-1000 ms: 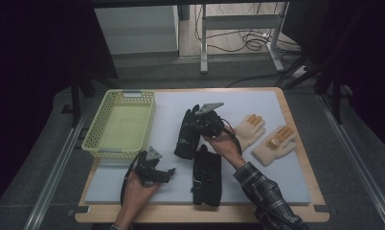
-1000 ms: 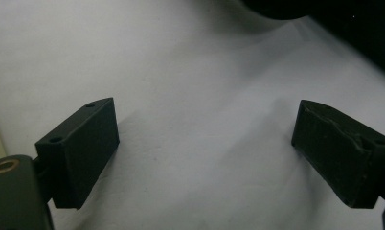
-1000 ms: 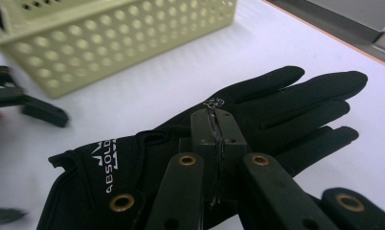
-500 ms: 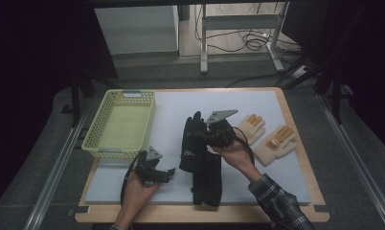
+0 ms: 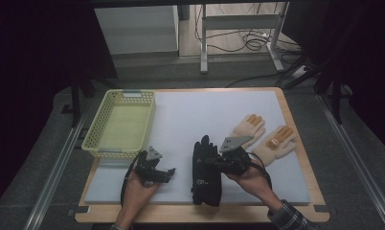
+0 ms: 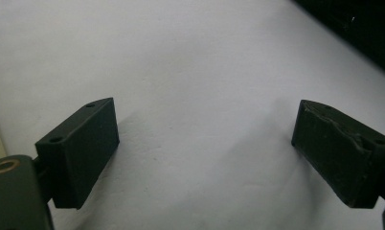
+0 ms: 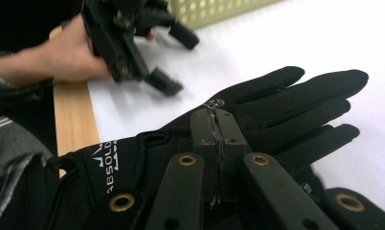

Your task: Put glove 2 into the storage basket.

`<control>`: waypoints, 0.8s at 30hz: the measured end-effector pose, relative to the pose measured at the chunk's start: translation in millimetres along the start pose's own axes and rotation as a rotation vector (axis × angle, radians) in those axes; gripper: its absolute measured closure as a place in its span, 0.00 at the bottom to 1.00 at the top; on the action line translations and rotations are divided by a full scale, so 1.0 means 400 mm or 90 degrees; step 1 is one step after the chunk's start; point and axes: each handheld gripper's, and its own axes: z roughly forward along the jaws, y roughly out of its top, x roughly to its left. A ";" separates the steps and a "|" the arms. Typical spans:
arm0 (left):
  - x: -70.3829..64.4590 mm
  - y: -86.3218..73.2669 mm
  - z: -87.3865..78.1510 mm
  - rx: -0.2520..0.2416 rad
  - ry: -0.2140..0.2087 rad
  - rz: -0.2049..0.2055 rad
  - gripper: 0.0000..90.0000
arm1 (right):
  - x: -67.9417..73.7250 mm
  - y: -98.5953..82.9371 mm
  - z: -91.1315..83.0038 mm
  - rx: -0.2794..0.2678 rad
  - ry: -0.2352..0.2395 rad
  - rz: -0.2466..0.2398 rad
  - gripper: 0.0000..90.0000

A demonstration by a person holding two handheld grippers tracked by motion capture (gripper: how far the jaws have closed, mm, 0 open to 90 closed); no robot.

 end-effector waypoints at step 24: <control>0.001 0.000 -0.001 -0.001 -0.002 0.000 0.10 | -0.013 -0.105 -0.001 -0.002 -0.066 0.030 0.80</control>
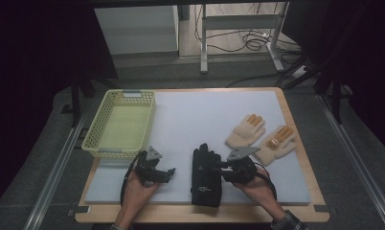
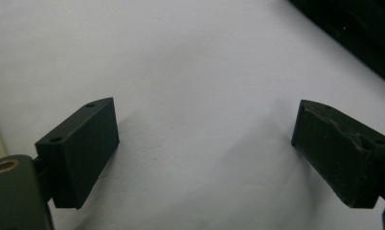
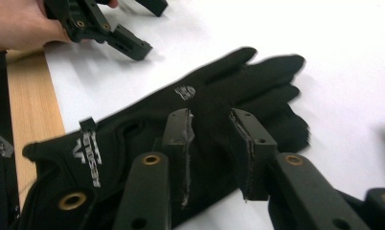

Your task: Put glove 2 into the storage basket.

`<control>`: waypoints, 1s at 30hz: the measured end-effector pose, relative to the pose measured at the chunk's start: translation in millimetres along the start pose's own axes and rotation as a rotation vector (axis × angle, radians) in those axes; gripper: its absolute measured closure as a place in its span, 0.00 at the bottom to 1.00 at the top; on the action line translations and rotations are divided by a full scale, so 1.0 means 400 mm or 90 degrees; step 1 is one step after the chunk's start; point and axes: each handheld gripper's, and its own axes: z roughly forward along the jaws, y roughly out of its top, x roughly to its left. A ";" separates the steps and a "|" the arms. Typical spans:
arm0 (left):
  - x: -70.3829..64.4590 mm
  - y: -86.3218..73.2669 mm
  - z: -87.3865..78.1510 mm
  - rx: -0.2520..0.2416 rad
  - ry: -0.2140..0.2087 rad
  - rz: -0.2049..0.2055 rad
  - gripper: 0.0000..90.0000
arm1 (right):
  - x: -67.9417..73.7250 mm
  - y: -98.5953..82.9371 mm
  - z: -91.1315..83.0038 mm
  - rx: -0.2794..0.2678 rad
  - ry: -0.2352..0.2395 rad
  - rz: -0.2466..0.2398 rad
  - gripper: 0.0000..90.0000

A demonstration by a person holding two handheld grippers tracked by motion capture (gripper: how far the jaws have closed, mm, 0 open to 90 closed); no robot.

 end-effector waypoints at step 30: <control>0.058 -0.072 -0.070 0.009 0.011 -0.006 0.07 | 0.074 -0.094 0.057 0.038 0.039 0.012 0.98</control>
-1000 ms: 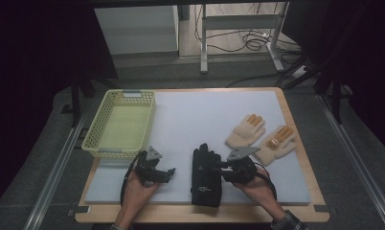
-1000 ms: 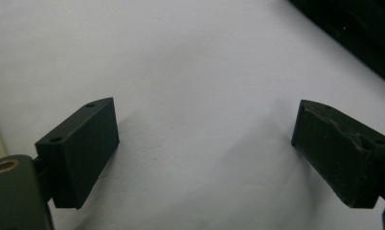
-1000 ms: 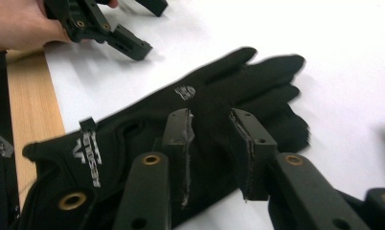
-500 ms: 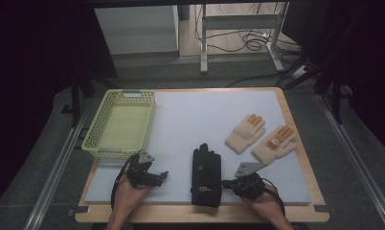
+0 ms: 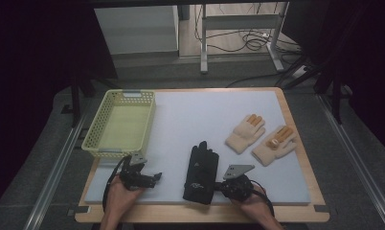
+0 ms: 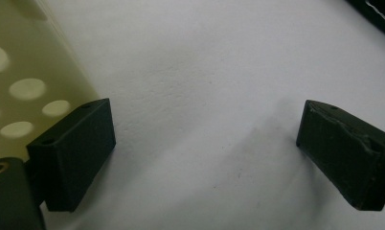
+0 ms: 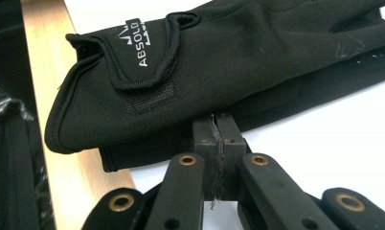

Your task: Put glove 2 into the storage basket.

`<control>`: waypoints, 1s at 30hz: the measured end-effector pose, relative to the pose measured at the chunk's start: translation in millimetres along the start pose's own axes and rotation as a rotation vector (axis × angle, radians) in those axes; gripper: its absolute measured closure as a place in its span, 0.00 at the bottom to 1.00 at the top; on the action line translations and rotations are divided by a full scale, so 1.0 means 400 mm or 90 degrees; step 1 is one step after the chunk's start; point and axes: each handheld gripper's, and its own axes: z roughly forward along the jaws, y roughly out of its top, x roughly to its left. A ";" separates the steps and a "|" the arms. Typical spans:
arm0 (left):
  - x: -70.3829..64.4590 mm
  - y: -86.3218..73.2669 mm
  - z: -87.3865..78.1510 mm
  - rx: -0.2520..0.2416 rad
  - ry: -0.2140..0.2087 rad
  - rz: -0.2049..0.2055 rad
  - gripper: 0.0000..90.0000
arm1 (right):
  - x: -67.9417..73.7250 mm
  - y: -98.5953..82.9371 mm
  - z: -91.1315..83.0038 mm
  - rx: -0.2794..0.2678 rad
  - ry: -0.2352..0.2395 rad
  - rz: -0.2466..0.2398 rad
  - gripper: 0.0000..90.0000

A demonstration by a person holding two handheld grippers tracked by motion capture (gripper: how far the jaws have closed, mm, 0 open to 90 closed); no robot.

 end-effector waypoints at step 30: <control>0.000 -0.001 0.002 -0.001 -0.001 -0.003 0.07 | -0.031 0.141 0.161 -0.007 -0.065 -0.016 0.96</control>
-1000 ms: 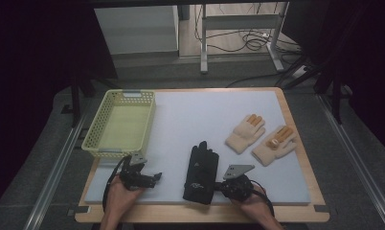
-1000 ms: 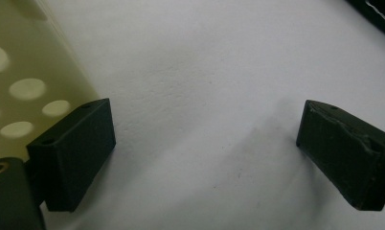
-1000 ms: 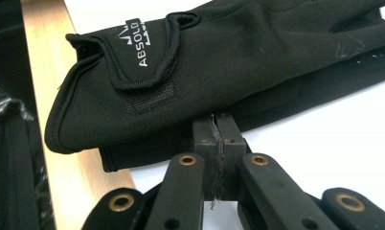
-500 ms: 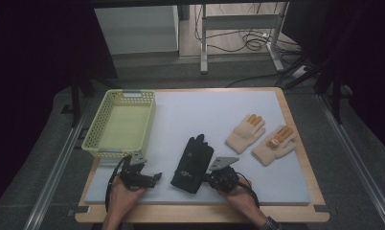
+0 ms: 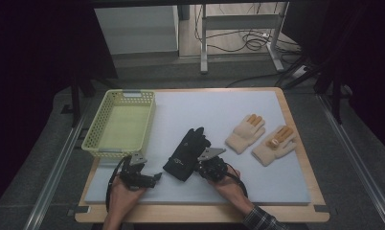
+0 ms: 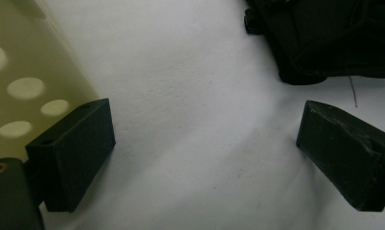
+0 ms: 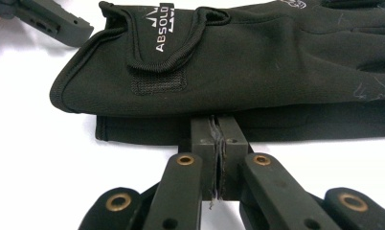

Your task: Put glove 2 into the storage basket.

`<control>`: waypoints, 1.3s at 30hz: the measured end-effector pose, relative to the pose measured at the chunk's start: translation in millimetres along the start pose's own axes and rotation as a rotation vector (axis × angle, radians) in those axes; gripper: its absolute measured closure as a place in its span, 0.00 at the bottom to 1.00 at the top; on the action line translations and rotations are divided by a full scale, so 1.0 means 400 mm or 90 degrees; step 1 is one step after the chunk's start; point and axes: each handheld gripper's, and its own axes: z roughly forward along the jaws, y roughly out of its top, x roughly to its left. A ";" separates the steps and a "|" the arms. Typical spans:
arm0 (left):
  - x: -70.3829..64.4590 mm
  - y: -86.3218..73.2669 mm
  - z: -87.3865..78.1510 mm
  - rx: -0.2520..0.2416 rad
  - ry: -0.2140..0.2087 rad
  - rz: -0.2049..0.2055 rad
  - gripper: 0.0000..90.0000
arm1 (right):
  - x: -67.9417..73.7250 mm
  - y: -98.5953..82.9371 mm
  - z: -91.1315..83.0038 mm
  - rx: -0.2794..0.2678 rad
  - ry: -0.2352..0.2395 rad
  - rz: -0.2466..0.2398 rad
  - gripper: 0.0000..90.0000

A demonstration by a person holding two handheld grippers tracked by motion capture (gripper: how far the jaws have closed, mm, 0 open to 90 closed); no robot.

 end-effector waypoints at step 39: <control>0.001 0.000 0.000 -0.001 -0.001 -0.001 0.07 | -0.131 -0.164 -0.224 0.002 -0.137 0.049 0.34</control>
